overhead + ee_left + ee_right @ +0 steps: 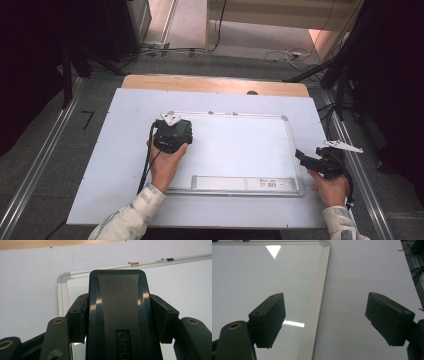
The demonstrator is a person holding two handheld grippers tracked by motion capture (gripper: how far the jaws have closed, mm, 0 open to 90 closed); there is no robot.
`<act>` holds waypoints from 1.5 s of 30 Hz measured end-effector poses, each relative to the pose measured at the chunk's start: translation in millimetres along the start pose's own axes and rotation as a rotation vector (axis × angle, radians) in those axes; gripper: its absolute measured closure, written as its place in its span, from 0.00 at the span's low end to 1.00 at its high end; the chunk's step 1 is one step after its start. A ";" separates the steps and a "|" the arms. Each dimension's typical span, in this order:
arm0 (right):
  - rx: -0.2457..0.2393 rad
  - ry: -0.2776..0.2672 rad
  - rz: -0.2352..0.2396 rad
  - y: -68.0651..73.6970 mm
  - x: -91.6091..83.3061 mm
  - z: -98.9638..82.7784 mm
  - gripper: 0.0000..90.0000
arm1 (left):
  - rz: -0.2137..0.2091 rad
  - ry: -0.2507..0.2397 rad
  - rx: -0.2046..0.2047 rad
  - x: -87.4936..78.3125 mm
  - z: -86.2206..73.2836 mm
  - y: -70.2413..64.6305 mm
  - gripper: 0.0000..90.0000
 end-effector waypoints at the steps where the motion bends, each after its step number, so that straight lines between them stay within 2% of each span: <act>1: 0.002 0.000 0.000 -0.2 -0.2 -0.1 0.17 | 0.002 0.000 -0.001 0.1 0.0 0.4 0.45; 18: 0.001 -0.008 0.003 -0.2 -0.6 1.8 0.17 | 0.031 -0.006 -0.068 7.2 7.5 16.6 0.45; 21: 0.002 -0.007 0.003 0.3 -0.3 1.9 0.17 | 0.023 -0.008 -0.097 9.6 9.6 19.2 0.45; 24: 0.002 -0.006 0.003 0.7 0.1 2.2 0.17 | 0.034 -0.006 -0.109 12.2 12.4 22.1 0.45; 35: 0.007 -0.004 0.013 1.5 0.6 2.6 0.17 | 0.104 0.030 -0.137 37.0 20.9 32.9 0.45; 45: 0.006 -0.008 0.013 0.9 0.7 2.8 0.17 | 0.131 0.061 -0.151 56.1 26.0 39.9 0.45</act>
Point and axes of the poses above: each handheld gripper's, and its own axes: x roughly forward along the jaws, z roughly out of its top, y roughly to its left, the point moved 6 cm from there along x, roughly forward along the jaws, and after that the axes turned 4 degrees about y, right-handed, at the moved point
